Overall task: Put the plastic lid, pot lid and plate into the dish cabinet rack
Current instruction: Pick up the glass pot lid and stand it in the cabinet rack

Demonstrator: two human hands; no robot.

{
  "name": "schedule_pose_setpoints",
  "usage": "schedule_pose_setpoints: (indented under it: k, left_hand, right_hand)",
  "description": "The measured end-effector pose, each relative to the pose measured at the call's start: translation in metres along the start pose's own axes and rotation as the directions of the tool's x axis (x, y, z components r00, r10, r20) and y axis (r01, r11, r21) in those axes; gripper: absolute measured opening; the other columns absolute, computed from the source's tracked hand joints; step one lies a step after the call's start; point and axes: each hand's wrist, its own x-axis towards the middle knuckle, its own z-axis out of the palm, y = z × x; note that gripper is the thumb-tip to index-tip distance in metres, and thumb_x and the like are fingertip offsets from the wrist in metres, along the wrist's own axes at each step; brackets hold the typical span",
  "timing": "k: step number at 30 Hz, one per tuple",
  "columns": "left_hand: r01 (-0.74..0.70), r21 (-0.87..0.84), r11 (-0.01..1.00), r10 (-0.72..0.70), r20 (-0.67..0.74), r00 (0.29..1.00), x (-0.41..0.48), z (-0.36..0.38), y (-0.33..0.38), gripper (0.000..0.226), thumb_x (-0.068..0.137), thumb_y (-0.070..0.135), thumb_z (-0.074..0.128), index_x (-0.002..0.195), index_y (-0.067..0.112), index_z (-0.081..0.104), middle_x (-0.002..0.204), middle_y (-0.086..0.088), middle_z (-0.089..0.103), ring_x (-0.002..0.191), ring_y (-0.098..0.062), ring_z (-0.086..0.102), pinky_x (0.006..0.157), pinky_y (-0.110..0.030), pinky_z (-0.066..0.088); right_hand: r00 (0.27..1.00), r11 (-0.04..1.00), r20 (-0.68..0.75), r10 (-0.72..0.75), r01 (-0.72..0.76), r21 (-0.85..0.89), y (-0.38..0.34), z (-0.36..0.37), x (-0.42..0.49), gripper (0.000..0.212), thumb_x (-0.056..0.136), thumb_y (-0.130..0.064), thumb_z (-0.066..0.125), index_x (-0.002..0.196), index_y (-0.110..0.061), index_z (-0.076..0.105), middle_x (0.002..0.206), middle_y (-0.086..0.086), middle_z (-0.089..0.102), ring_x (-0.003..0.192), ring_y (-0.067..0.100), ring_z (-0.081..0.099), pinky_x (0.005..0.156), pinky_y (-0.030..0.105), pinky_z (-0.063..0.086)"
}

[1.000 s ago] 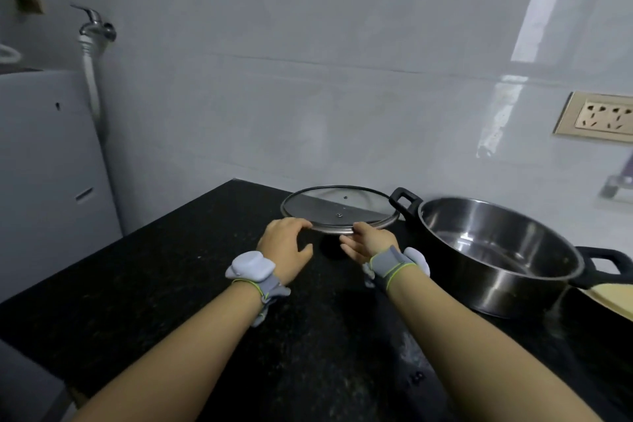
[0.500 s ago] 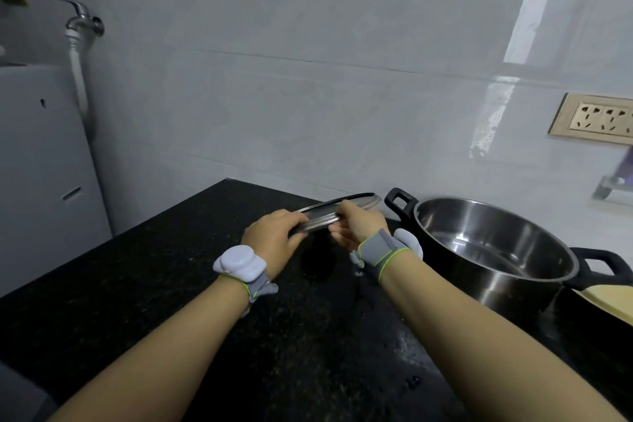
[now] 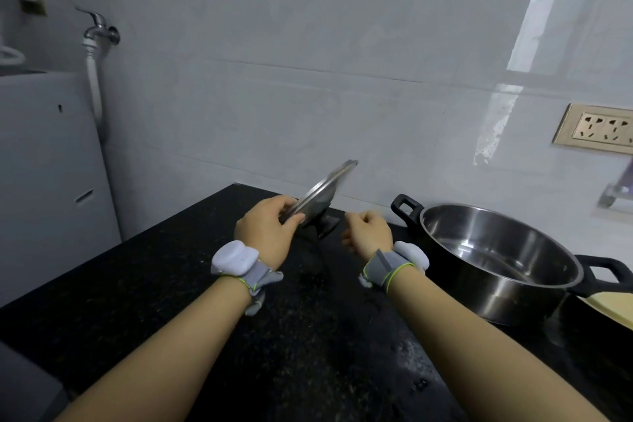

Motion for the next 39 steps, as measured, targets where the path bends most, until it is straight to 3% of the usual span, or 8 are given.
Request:
schedule_pose_setpoints:
  k: [5,7,13,17,22,26,33,39]
  left_hand:
    - [0.145,-0.141,0.979,-0.156,-0.070,0.985,0.008,-0.014,-0.008,0.026,0.075,0.031,0.069,0.098,0.020,0.068,0.096,0.001,0.071,0.088,-0.017,0.064,0.078,-0.026,0.046]
    - [0.193,-0.186,0.963,-0.212,-0.084,0.974,0.011,-0.019,-0.011,0.027,0.074,0.030,0.070,0.098,0.018,0.068,0.095,-0.001,0.071,0.089,-0.020,0.064,0.079,-0.028,0.048]
    - [0.282,-0.307,0.909,-0.315,-0.065,0.947,0.017,-0.035,-0.026,0.021,0.073,0.027,0.071,0.092,0.018,0.068,0.080,0.005,0.065,0.082,-0.014,0.060,0.068,-0.021,0.040]
    - [0.305,-0.363,0.881,-0.342,-0.040,0.939,0.016,-0.043,-0.034,0.010,0.074,0.025,0.071,0.082,0.024,0.065,0.071,0.010,0.064,0.078,-0.013,0.062,0.062,-0.016,0.040]
    - [0.299,-0.416,0.859,-0.350,-0.050,0.935,0.013,-0.046,-0.042,0.013,0.072,0.025,0.073,0.072,0.033,0.062,0.078,-0.001,0.071,0.080,-0.018,0.066,0.067,-0.022,0.045]
    - [0.289,-0.438,0.851,-0.333,-0.024,0.943,0.009,-0.048,-0.045,0.015,0.071,0.024,0.074,0.071,0.034,0.062,0.081,-0.003,0.072,0.082,-0.017,0.066,0.070,-0.023,0.046]
    - [0.243,-0.449,0.860,-0.263,0.017,0.965,0.002,-0.056,-0.043,0.024,0.071,0.020,0.074,0.094,0.019,0.070,0.093,-0.001,0.073,0.088,-0.012,0.065,0.078,-0.019,0.049]
    - [0.172,-0.426,0.888,-0.170,0.042,0.985,-0.009,-0.085,-0.043,0.028,0.071,0.025,0.074,0.099,0.023,0.068,0.087,0.014,0.068,0.058,0.007,0.061,0.065,-0.005,0.047]
  right_hand:
    - [0.985,0.997,0.164,0.055,-0.063,0.043,0.007,0.025,0.008,0.030,0.083,-0.032,0.055,0.059,-0.018,0.045,0.052,0.002,0.046,0.047,0.020,0.044,0.056,0.033,0.039]
    - [0.975,0.993,0.203,0.089,-0.103,0.061,0.005,0.034,0.008,0.022,0.084,-0.035,0.055,0.085,-0.012,0.054,0.064,0.002,0.047,0.052,0.017,0.049,0.055,0.031,0.043]
    - [0.990,1.000,0.138,-0.010,0.007,0.021,-0.011,0.066,0.010,0.059,0.080,-0.047,0.055,0.130,-0.016,0.047,0.122,0.010,0.059,0.106,0.031,0.061,0.095,0.050,0.048]
    - [0.983,0.995,0.182,-0.005,-0.014,0.100,-0.024,0.079,0.013,0.059,0.081,-0.045,0.056,0.133,-0.022,0.043,0.111,0.007,0.058,0.083,0.025,0.063,0.090,0.049,0.052]
    - [0.986,0.980,0.163,-0.035,0.002,0.199,-0.027,0.090,0.016,0.031,0.081,-0.036,0.061,0.109,-0.025,0.054,0.098,0.007,0.062,0.080,0.025,0.062,0.075,0.038,0.057]
    - [0.979,0.976,0.204,-0.013,-0.031,0.214,-0.030,0.093,0.020,0.045,0.072,-0.047,0.068,0.105,-0.020,0.055,0.101,0.010,0.064,0.083,0.025,0.062,0.059,0.031,0.053]
    - [0.999,0.994,0.005,-0.047,0.046,0.095,-0.023,0.093,0.014,0.030,0.073,-0.051,0.057,0.067,-0.022,0.051,0.058,0.001,0.060,0.057,0.024,0.061,0.071,0.039,0.055]
    - [0.996,0.996,-0.003,-0.091,0.091,0.005,-0.030,0.088,-0.007,0.035,0.077,-0.048,0.054,0.082,-0.014,0.060,0.068,0.007,0.063,0.053,0.018,0.056,0.059,0.028,0.046]
